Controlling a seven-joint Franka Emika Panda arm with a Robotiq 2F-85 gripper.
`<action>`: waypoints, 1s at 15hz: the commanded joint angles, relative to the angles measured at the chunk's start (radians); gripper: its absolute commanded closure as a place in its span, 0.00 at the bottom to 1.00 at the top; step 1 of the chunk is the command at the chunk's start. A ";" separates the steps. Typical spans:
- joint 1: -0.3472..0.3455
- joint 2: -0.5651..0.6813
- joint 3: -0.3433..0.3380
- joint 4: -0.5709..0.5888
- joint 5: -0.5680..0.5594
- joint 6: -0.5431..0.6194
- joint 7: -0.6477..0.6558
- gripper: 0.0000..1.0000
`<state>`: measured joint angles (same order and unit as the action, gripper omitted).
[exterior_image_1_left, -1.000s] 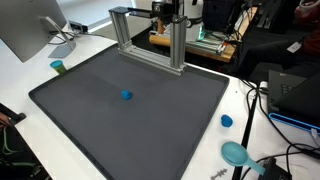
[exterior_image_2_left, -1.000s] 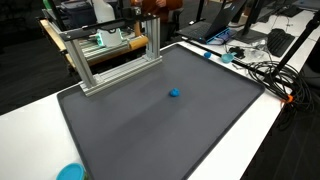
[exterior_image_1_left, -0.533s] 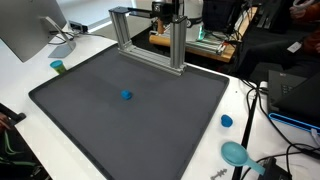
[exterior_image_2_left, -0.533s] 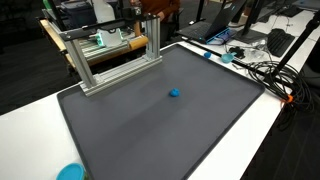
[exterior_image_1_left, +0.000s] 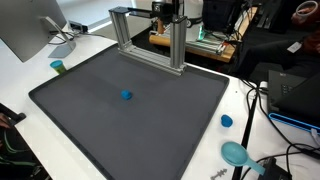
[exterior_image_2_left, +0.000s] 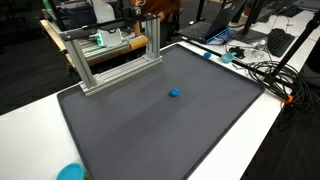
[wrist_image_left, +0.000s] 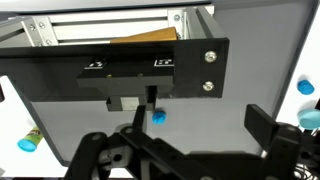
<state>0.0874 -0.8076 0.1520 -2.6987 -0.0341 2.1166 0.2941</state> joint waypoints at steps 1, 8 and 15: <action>-0.017 -0.038 -0.021 -0.002 -0.005 -0.037 -0.073 0.00; -0.025 -0.025 -0.046 0.003 0.012 -0.014 -0.115 0.00; -0.063 0.016 -0.089 0.000 0.011 -0.019 -0.145 0.00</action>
<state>0.0390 -0.8077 0.0921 -2.6997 -0.0334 2.1004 0.1869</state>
